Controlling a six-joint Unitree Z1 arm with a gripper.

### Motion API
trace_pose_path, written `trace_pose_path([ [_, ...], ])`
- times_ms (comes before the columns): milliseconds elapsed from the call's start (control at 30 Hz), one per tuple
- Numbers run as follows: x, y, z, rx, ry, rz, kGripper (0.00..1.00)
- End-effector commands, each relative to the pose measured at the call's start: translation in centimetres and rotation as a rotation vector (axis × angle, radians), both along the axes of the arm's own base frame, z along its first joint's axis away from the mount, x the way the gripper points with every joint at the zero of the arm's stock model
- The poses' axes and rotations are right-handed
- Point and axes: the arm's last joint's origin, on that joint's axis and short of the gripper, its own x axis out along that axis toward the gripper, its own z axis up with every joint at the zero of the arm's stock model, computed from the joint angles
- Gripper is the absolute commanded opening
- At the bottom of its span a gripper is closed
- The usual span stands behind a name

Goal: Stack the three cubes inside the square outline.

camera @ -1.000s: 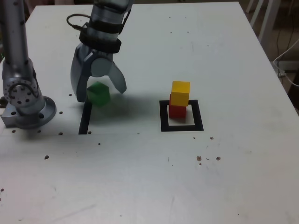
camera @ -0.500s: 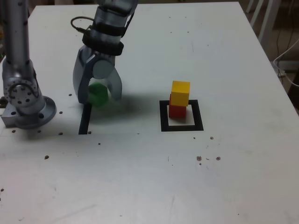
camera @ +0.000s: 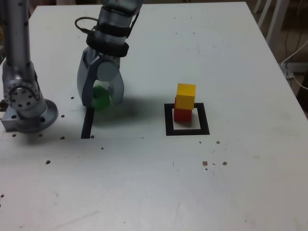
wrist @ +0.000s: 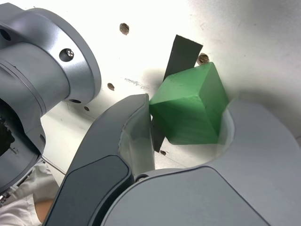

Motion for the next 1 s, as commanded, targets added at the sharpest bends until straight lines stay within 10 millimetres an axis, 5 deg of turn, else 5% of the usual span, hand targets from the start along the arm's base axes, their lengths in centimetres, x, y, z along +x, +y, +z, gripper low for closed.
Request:
trace_pose_path([
  [0,0.0,0.0,-0.1,-0.002,0.005,-0.002,0.28],
  [400,0.1,-0.5,0.5,0.031,-0.021,-0.043,0.28],
  [967,4.1,-4.5,7.0,0.114,-0.186,-0.289,0.28],
])
